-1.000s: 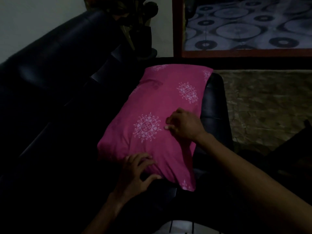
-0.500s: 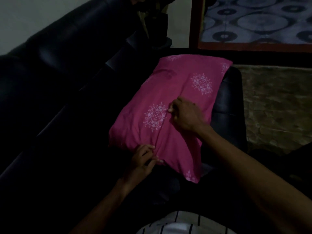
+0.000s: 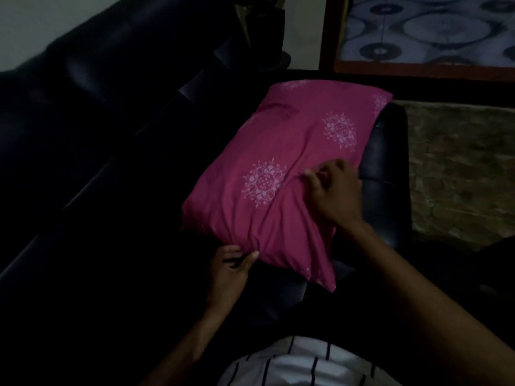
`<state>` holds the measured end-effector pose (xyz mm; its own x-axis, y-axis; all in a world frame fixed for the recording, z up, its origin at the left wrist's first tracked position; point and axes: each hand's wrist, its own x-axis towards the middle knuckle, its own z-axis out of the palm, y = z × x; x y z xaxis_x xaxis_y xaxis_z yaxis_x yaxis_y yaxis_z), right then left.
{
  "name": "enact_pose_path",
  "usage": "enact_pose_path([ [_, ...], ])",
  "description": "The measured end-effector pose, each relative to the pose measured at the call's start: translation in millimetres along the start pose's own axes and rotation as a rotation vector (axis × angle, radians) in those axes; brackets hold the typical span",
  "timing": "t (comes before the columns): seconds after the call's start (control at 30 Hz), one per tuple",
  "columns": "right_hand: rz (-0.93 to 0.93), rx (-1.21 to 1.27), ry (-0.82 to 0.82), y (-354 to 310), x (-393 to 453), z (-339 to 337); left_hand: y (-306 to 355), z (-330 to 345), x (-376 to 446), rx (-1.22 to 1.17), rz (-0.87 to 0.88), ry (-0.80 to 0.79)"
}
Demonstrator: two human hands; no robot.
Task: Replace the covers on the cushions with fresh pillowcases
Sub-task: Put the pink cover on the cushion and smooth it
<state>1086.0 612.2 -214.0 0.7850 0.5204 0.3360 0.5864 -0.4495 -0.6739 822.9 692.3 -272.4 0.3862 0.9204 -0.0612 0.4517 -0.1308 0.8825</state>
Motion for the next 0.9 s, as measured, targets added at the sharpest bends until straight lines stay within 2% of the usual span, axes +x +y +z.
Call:
enact_pose_path([
  [0.1,0.173,0.04,0.032,22.0,-19.1,-12.9,6.3,5.6,4.8,-0.158,-0.263,-0.094],
  [0.17,0.214,0.111,-0.005,27.6,-23.4,-12.7,9.5,8.5,8.7,-0.201,-0.295,-0.09],
  [0.33,0.286,0.125,0.045,14.5,-21.9,-10.6,8.6,-2.6,12.8,-0.027,-0.125,-0.099],
  [0.47,0.435,0.179,0.031,7.8,-20.9,-14.3,1.2,-14.3,19.0,0.008,-0.063,-0.101],
  [0.63,0.563,0.248,0.114,22.0,-31.4,-22.7,-4.5,-14.7,22.1,0.094,0.008,-0.112],
  [0.8,0.576,0.216,0.122,14.5,-37.0,-12.8,-5.9,-21.4,22.8,0.178,0.158,-0.076],
  [0.9,0.545,0.232,0.104,19.8,-42.7,-10.1,-2.9,-23.7,25.0,0.191,0.161,-0.089],
])
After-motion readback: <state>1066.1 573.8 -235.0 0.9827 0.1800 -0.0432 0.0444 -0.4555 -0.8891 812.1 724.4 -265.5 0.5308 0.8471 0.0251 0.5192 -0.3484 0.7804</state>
